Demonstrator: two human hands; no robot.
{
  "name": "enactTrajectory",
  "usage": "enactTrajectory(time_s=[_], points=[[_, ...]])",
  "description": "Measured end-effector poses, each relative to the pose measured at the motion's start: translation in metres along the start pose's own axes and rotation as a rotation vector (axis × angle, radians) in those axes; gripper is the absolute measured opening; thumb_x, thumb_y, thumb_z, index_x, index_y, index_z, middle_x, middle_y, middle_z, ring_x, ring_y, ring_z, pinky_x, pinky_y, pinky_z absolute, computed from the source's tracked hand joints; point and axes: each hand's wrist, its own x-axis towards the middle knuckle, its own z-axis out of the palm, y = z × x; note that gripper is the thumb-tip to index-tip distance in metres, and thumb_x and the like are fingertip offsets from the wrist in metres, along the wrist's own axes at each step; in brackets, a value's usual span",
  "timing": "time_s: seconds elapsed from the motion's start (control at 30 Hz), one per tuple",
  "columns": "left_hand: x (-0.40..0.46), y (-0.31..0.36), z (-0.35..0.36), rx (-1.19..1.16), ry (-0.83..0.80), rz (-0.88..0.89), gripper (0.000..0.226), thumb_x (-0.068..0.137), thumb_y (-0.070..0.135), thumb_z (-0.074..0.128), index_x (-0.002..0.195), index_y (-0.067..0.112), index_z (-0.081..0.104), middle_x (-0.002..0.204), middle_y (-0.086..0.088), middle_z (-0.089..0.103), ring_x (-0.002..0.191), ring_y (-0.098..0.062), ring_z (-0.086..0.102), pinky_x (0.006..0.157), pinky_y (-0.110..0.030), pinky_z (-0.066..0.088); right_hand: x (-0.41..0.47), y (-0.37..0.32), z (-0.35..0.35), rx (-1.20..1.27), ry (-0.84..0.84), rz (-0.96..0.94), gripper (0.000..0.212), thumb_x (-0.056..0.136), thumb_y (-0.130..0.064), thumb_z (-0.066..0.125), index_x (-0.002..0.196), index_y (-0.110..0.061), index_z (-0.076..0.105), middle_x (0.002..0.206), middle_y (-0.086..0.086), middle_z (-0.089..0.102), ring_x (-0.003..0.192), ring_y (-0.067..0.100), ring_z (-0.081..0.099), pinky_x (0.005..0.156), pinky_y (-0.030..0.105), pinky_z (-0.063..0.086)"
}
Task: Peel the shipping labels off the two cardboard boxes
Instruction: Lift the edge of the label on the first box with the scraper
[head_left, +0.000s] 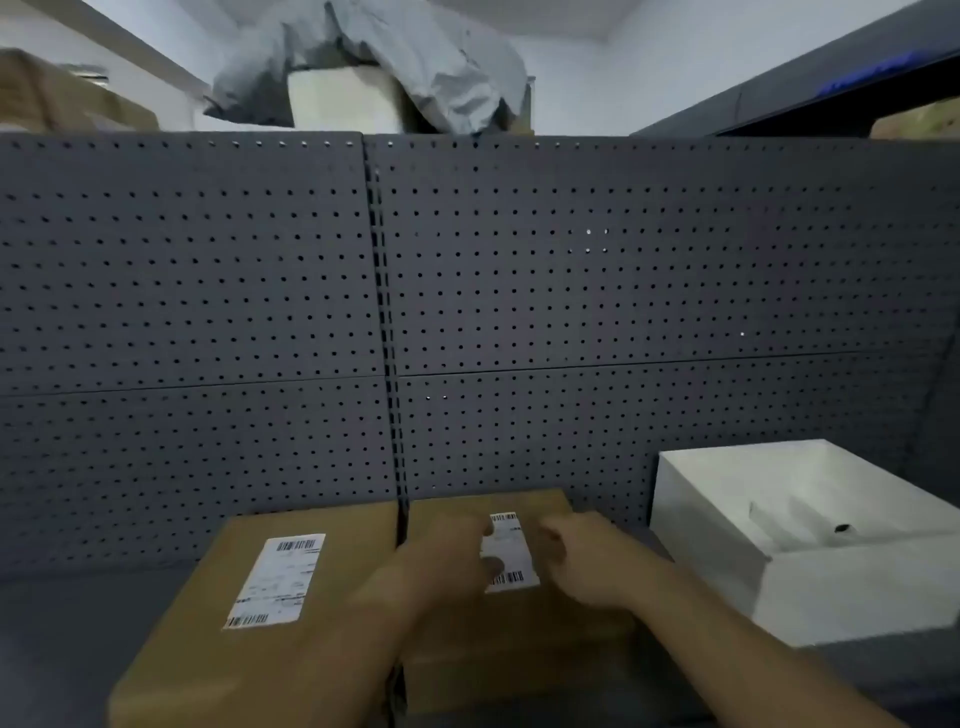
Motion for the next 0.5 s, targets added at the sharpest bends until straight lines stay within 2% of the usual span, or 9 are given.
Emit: enactTrajectory(time_s=[0.07, 0.13, 0.2, 0.27, 0.3, 0.37, 0.5], points=[[0.012, -0.003, 0.006, 0.025, 0.005, 0.06, 0.043, 0.094, 0.036, 0.06, 0.133, 0.018, 0.054, 0.13, -0.005, 0.063, 0.111, -0.019, 0.062, 0.092, -0.032, 0.054, 0.007, 0.007, 0.008, -0.021, 0.011, 0.028, 0.016, 0.098, -0.03, 0.058, 0.085, -0.039, 0.054, 0.083, -0.02, 0.055, 0.076, -0.003, 0.055, 0.061, 0.013, 0.042], [0.014, -0.003, 0.014, 0.011, -0.003, 0.091, 0.046, 0.094, 0.038, 0.06, 0.136, 0.019, 0.052, 0.137, -0.004, 0.058, 0.121, -0.019, 0.056, 0.1, -0.031, 0.049, 0.007, 0.011, 0.015, -0.052, 0.02, 0.024, 0.025, 0.097, -0.033, 0.059, 0.077, -0.043, 0.048, 0.08, -0.021, 0.052, 0.072, -0.006, 0.05, 0.059, 0.012, 0.037], [0.016, -0.002, 0.024, -0.043, -0.006, 0.105, 0.048, 0.094, 0.039, 0.06, 0.138, 0.022, 0.05, 0.145, -0.001, 0.051, 0.13, -0.018, 0.049, 0.105, -0.028, 0.043, 0.007, 0.017, 0.019, -0.07, 0.044, 0.019, 0.025, 0.097, -0.035, 0.058, 0.076, -0.044, 0.048, 0.079, -0.02, 0.052, 0.072, -0.005, 0.05, 0.059, 0.014, 0.037], [0.017, -0.001, 0.031, -0.08, 0.011, 0.119, 0.043, 0.095, 0.038, 0.059, 0.134, 0.023, 0.052, 0.144, 0.002, 0.049, 0.129, -0.016, 0.047, 0.101, -0.023, 0.04, 0.009, 0.022, 0.02, -0.087, 0.057, 0.008, 0.007, 0.096, -0.037, 0.057, 0.089, -0.038, 0.057, 0.088, -0.013, 0.06, 0.079, 0.001, 0.056, 0.067, 0.021, 0.048], [0.018, -0.001, 0.035, -0.076, 0.024, 0.128, 0.04, 0.096, 0.037, 0.059, 0.132, 0.023, 0.053, 0.143, 0.002, 0.049, 0.128, -0.016, 0.047, 0.1, -0.023, 0.039, 0.01, 0.025, 0.02, -0.092, 0.051, 0.002, 0.005, 0.096, -0.038, 0.057, 0.097, -0.035, 0.06, 0.095, -0.011, 0.063, 0.085, 0.003, 0.057, 0.074, 0.027, 0.053], [0.017, 0.001, 0.04, -0.068, 0.048, 0.126, 0.038, 0.096, 0.035, 0.059, 0.132, 0.022, 0.054, 0.141, 0.002, 0.049, 0.129, -0.016, 0.046, 0.105, -0.026, 0.039, 0.011, 0.031, 0.018, -0.122, 0.025, -0.008, 0.016, 0.095, -0.04, 0.056, 0.108, -0.033, 0.06, 0.106, -0.01, 0.062, 0.097, 0.007, 0.056, 0.086, 0.033, 0.053], [0.018, -0.001, 0.051, -0.091, 0.087, 0.091, 0.038, 0.096, 0.035, 0.058, 0.132, 0.023, 0.055, 0.141, 0.004, 0.049, 0.133, -0.016, 0.044, 0.111, -0.029, 0.038, 0.012, 0.041, 0.017, -0.176, 0.0, -0.087, 0.032, 0.096, -0.044, 0.055, 0.127, -0.034, 0.056, 0.121, -0.01, 0.055, 0.111, 0.009, 0.049, 0.092, 0.025, 0.044]])
